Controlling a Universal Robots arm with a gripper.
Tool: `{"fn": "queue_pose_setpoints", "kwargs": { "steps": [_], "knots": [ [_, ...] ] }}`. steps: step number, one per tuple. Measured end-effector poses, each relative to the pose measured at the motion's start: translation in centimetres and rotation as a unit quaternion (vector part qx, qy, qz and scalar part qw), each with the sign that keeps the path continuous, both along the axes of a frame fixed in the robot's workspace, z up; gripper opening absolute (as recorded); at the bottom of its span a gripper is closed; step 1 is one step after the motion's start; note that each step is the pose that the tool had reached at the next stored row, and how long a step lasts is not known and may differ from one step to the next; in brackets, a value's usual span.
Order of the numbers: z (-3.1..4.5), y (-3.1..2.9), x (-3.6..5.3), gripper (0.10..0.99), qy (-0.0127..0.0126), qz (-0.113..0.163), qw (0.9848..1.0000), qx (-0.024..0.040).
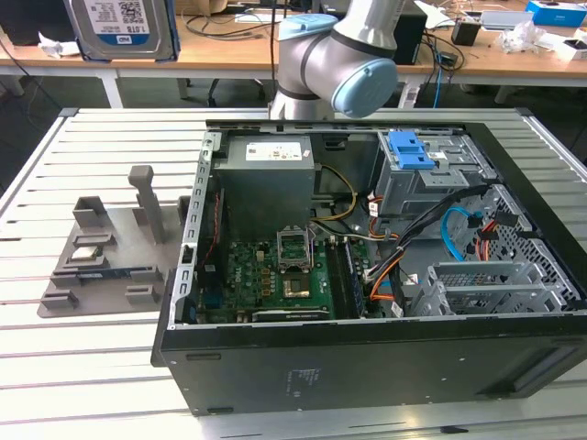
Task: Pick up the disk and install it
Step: 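Pick up the disk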
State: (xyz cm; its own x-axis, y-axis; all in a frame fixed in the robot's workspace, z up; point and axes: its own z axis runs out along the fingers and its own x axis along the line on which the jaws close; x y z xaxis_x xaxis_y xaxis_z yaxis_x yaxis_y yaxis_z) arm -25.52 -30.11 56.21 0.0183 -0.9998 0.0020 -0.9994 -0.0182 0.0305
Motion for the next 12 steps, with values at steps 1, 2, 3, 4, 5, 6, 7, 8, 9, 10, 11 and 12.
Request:
{"fn": "queue_pose_setpoints", "kwargs": {
  "steps": [1, 2, 3, 4, 5, 6, 7, 8, 9, 10, 11, 12],
  "knots": [
    [0.0, 0.0, 0.31, 0.365, 0.0, 0.0, 1.0, 0.0],
    [0.0, 0.0, 0.71, 0.365, 0.0, 0.0, 1.0, 0.0],
    [0.0, 0.0, 1.06, 0.365, 0.0, 0.0, 1.0, 0.0],
    [0.0, 0.0, 1.62, 0.365, 0.0, 0.0, 1.0, 0.0],
    [0.0, 0.0, 2.44, 0.365, 0.0, 0.0, 1.0, 0.0],
    [0.0, 0.0, 2.8, 0.365, 0.0001, 0.0, 1.0, 0.0],
    [0.0, 0.0, 3.16, 0.365, 0.0, 0.0, 1.0, 0.0],
    [0.0, 0.0, 3.65, 0.365, 0.0, 0.0, 1.0, 0.0],
    [0.0, 0.0, 4.01, 0.365, 0.0001, 0.0, 1.0, 0.0],
    [0.0, 0.0, 4.52, 0.365, 0.0001, 0.0, 1.0, 0.0],
    [0.0, 0.0, 4.87, 0.365, 0.0001, 0.0, 1.0, 0.0],
    [0.01, 0.0, 5.31, 0.365, 0.0001, 0.0, 1.0, 0.0]
  ]
}}
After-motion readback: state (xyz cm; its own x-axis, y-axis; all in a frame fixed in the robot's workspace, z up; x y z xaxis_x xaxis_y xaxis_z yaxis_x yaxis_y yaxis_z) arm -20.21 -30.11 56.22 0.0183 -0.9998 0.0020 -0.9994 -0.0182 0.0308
